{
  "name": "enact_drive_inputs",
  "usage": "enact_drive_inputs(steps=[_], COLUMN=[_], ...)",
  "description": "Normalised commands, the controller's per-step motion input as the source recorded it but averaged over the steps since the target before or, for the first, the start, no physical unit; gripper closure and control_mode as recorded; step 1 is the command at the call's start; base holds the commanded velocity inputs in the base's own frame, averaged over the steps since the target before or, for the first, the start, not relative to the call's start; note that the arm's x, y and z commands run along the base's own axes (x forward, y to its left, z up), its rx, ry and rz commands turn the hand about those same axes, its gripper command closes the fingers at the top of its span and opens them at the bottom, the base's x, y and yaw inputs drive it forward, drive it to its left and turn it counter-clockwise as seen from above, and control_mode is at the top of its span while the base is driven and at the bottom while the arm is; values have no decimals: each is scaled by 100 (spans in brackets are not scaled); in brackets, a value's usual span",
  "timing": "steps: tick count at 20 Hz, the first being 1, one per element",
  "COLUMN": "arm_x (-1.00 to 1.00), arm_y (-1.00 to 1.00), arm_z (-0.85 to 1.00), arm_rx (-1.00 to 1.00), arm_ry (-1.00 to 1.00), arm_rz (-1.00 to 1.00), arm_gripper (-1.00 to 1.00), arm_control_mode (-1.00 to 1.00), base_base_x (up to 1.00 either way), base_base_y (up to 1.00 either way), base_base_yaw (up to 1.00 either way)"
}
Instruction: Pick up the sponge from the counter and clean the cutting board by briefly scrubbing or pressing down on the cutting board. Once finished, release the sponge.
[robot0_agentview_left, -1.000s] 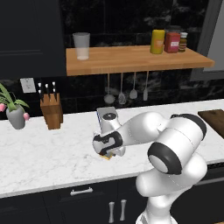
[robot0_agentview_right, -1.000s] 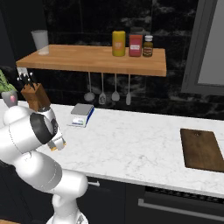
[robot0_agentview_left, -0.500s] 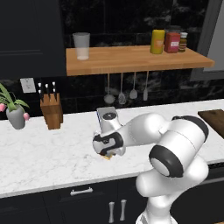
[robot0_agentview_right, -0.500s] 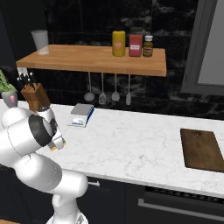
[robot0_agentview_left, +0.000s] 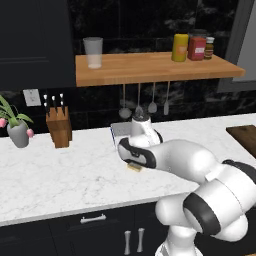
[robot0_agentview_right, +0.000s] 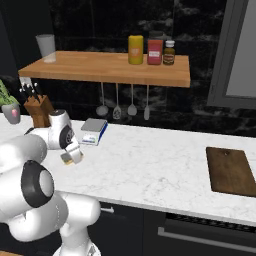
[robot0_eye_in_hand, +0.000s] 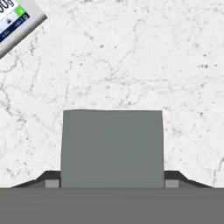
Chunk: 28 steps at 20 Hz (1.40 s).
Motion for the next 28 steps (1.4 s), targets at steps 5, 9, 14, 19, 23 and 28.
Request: enact_drive_inputs(steps=[5,9,14,19,23,28], arm_x=[-49,-41,-17,6,0,-8], arm_y=[-99,-91,-74,-32,-1,15], arm_z=[45,39,30,51,63,56], arm_rx=[0,0,0,0,-7,-12], arm_ry=[3,6,4,8,18,16], arm_rz=[8,10,14,21,17,11], arm_gripper=[100,100,100,100,100,100], arm_control_mode=[-100,-100,-100,-100,-100,-100], base_base_x=[0,0,0,0,0,0], base_base_y=[0,0,0,0,0,0], base_base_yaw=[0,0,0,0,0,0])
